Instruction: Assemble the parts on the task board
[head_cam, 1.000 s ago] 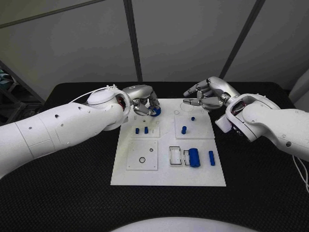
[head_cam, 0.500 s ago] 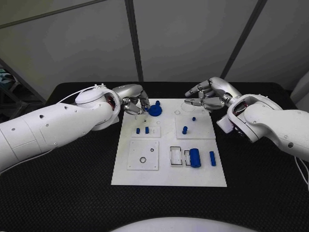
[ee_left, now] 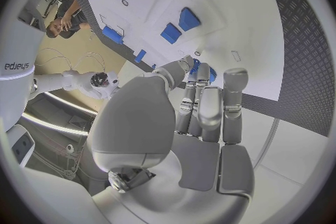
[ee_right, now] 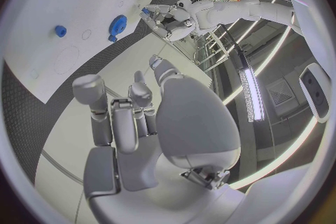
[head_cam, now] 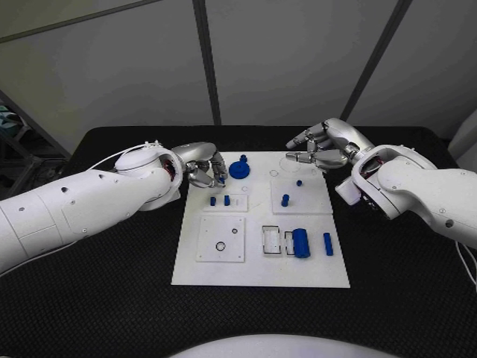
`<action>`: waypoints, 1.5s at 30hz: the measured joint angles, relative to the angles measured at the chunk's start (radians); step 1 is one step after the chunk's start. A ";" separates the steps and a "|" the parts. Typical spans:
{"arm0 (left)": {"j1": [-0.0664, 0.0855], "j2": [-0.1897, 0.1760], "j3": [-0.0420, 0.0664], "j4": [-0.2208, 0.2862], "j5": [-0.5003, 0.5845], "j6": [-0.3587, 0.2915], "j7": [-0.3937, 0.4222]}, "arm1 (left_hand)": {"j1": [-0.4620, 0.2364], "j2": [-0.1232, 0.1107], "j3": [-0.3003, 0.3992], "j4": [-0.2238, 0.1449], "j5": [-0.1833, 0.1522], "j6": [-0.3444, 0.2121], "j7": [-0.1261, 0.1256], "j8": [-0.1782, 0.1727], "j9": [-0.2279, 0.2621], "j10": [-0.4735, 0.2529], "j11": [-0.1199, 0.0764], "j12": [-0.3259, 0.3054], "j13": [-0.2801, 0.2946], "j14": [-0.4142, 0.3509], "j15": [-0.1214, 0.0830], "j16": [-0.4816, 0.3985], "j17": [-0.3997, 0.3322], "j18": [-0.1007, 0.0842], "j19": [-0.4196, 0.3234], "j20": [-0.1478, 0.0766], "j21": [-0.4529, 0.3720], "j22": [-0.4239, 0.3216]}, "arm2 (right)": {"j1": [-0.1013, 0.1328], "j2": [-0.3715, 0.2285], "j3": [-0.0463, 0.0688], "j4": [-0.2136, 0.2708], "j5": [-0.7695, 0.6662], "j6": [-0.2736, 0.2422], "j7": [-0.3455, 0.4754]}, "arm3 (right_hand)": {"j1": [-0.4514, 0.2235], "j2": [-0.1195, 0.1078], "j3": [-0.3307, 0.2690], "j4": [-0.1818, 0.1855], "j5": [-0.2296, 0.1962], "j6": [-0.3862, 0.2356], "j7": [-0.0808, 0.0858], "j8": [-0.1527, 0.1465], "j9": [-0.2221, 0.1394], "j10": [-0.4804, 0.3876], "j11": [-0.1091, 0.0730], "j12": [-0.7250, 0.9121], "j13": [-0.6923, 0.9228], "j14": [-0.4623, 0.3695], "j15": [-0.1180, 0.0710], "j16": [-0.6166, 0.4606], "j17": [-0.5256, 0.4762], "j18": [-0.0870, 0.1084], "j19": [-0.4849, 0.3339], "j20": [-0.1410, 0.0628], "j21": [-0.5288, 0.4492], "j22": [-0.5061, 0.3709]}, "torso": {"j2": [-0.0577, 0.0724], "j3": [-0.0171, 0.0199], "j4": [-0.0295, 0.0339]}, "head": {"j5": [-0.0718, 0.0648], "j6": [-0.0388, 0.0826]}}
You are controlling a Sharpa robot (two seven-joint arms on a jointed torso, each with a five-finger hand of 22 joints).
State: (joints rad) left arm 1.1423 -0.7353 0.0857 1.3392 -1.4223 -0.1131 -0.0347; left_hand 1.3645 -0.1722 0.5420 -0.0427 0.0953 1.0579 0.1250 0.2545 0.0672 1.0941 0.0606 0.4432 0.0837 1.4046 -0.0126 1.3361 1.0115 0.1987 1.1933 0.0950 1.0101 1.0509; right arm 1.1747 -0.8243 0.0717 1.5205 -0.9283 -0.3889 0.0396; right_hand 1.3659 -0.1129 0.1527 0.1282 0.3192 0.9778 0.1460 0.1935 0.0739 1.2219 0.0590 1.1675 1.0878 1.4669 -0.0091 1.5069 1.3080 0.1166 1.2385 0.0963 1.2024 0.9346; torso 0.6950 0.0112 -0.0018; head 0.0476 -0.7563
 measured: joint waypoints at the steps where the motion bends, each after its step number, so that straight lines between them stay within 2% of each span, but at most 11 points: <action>1: -0.002 0.002 0.000 -0.001 0.000 0.001 0.000 | 0.000 0.000 0.000 0.000 0.000 0.000 0.000 0.000 0.000 0.000 0.000 0.000 0.000 0.000 0.000 0.000 0.000 0.000 0.000 0.000 0.000 0.000 | 0.000 0.000 0.000 0.000 0.000 0.000 0.000 | 0.000 0.000 0.000 0.000 0.000 0.000 0.000 0.000 0.000 0.000 0.000 0.000 0.000 0.000 0.000 0.000 0.000 0.000 0.000 0.000 0.000 0.000 | 0.000 0.0001 0.0000 | 0.000 0.000; 25: -0.006 0.024 -0.005 -0.042 0.002 0.025 -0.008 | 0.000 0.000 0.000 0.000 0.000 0.004 0.004 -0.006 0.000 0.000 0.000 0.000 -0.001 0.000 0.000 0.000 -0.004 0.000 0.000 0.000 0.000 0.000 | 0.000 0.001 0.000 -0.001 -0.001 0.000 0.000 | 0.000 0.000 0.000 0.000 0.000 0.000 0.000 0.000 0.000 0.000 0.000 0.000 0.000 0.000 0.000 0.000 0.000 0.000 0.000 0.000 0.000 0.000 | 0.001 0.0013 -0.0006 | -0.003 -0.003; 45: -0.006 0.042 -0.009 -0.047 0.003 0.032 -0.008 | -0.004 -0.004 0.000 0.000 0.000 0.007 0.000 -0.006 0.000 0.007 0.000 -0.004 -0.002 0.000 0.000 0.000 -0.005 0.000 0.000 0.000 -0.001 0.004 | 0.000 0.003 0.000 -0.002 -0.002 0.000 0.000 | 0.000 0.000 0.000 0.000 0.000 0.000 0.000 0.000 0.000 0.000 0.000 0.000 0.000 0.000 0.000 0.000 0.000 0.000 0.000 0.000 0.000 0.000 | 0.000 0.0009 0.0004 | -0.004 -0.006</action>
State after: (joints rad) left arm 1.1366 -0.6935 0.0766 1.2923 -1.4193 -0.0809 -0.0423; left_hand 1.3607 -0.1761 0.5420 -0.0427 0.0954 1.0651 0.1248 0.2489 0.0669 1.1013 0.0607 0.4395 0.0814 1.4046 -0.0125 1.3360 1.0067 0.1986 1.1933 0.0949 1.0091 1.0554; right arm 1.1746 -0.8217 0.0717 1.5190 -0.9304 -0.3885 0.0396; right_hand 1.3658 -0.1129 0.1526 0.1282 0.3192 0.9779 0.1460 0.1936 0.0739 1.2219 0.0590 1.1675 1.0876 1.4668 -0.0091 1.5069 1.3075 0.1165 1.2385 0.0963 1.2024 0.9346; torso 0.6955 0.0121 -0.0014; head 0.0439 -0.7619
